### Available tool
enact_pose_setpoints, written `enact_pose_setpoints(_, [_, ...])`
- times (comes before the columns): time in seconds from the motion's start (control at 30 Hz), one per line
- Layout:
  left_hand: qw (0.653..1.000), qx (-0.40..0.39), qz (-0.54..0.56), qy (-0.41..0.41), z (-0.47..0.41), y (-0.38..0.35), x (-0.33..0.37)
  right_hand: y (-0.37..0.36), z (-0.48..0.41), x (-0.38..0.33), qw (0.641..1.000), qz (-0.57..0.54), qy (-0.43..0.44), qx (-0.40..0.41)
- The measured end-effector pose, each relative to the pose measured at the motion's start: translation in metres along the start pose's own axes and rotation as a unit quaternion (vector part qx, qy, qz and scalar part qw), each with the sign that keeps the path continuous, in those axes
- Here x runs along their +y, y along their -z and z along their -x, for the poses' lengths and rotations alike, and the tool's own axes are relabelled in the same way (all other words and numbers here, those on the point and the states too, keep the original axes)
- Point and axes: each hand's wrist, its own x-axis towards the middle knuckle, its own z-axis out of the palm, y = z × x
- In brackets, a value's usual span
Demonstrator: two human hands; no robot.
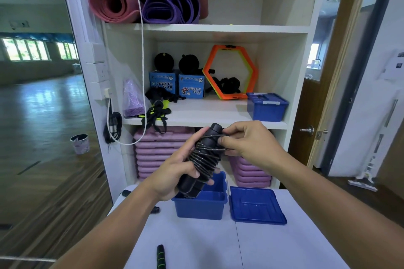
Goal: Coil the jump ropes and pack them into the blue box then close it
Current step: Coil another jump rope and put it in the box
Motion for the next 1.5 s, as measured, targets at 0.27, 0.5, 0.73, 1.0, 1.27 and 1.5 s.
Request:
enact_pose_setpoints(0.27, [0.977,0.1,-0.187,0.021,-0.013,-0.012,0.008,0.003,-0.012,0.001,0.994,0.097,-0.012,0.044])
enact_pose_setpoints(0.5, [0.948,0.141,-0.284,0.029,-0.016,-0.015,0.01,0.004,-0.016,0.007,0.956,0.292,0.026,-0.014])
enact_pose_setpoints(0.73, [0.96,0.131,-0.242,0.06,-0.014,-0.014,0.008,0.012,-0.017,0.008,0.962,0.262,0.01,-0.076])
enact_pose_setpoints(1.0, [0.984,0.136,-0.111,0.042,-0.01,-0.007,0.001,0.012,-0.017,0.007,0.984,0.163,0.033,-0.07])
enact_pose_setpoints(1.27, [0.988,0.132,-0.077,-0.012,-0.004,-0.003,-0.001,0.01,-0.015,-0.001,0.992,-0.02,-0.026,-0.122])
enact_pose_setpoints(1.5, [0.985,0.143,-0.087,-0.039,0.0,0.001,-0.002,-0.014,-0.016,0.01,0.996,0.076,0.047,-0.022])
